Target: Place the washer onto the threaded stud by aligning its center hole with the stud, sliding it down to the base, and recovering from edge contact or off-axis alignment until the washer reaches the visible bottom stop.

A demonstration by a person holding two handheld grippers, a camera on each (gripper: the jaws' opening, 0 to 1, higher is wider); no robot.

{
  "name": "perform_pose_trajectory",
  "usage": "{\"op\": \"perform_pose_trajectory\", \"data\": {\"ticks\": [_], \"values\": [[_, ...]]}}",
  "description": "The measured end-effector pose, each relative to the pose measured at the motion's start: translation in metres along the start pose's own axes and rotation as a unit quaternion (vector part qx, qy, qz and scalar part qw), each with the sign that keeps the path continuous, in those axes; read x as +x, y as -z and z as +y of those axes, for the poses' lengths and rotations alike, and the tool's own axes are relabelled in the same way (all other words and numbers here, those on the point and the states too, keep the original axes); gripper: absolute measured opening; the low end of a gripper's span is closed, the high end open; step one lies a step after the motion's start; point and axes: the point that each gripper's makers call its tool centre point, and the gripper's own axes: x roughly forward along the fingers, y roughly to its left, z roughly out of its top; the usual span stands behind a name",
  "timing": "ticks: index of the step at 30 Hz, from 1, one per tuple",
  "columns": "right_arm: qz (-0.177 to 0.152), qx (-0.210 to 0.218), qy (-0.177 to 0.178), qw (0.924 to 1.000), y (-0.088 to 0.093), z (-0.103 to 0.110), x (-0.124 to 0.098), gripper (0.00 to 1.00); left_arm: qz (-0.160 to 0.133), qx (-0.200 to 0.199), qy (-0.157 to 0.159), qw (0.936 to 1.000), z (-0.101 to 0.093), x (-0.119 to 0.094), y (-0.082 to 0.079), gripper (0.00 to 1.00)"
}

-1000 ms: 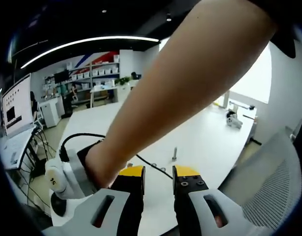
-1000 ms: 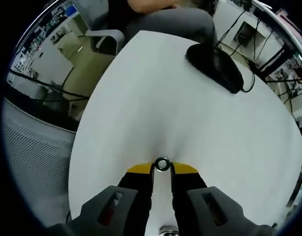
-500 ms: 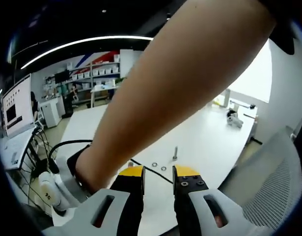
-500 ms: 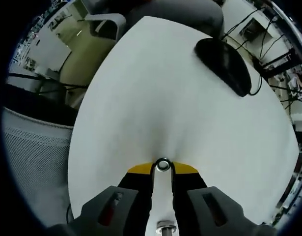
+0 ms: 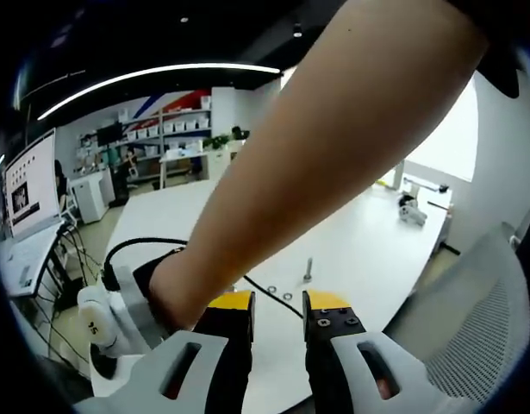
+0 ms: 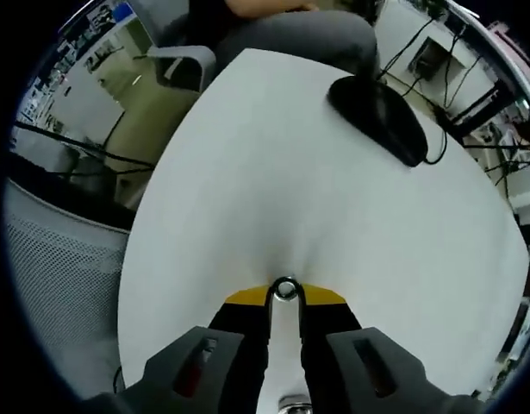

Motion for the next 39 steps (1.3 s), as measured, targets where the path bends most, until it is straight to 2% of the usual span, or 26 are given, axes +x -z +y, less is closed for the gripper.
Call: {"op": "perform_pose_trajectory", "data": {"ticks": [6, 14, 25, 29, 36, 39], "values": [[-0.005, 0.016, -0.001, 0.9999, 0.002, 0.0, -0.001, 0.14, 0.001, 0.001, -0.002, 1.0, 0.001, 0.0, 0.001, 0.2], [-0.009, 0.032, 0.006, 0.9994, 0.015, 0.003, -0.007, 0.13, 0.005, 0.004, -0.001, 1.0, 0.0, 0.001, 0.002, 0.2], [-0.037, 0.079, 0.022, 0.996, 0.032, 0.004, -0.04, 0.13, 0.006, 0.001, 0.006, 1.0, -0.002, 0.002, 0.002, 0.2], [-0.039, 0.089, 0.031, 0.9947, 0.046, 0.006, -0.052, 0.13, 0.009, -0.008, 0.009, 0.9999, -0.001, 0.003, 0.003, 0.2], [-0.068, 0.129, 0.045, 0.9883, 0.056, 0.008, -0.077, 0.13, 0.013, -0.011, 0.006, 0.9998, 0.0, 0.003, 0.006, 0.2], [-0.083, 0.154, 0.052, 0.9832, 0.062, 0.007, -0.089, 0.13, 0.012, -0.009, 0.005, 0.9999, 0.0, 0.003, 0.005, 0.2]]}}
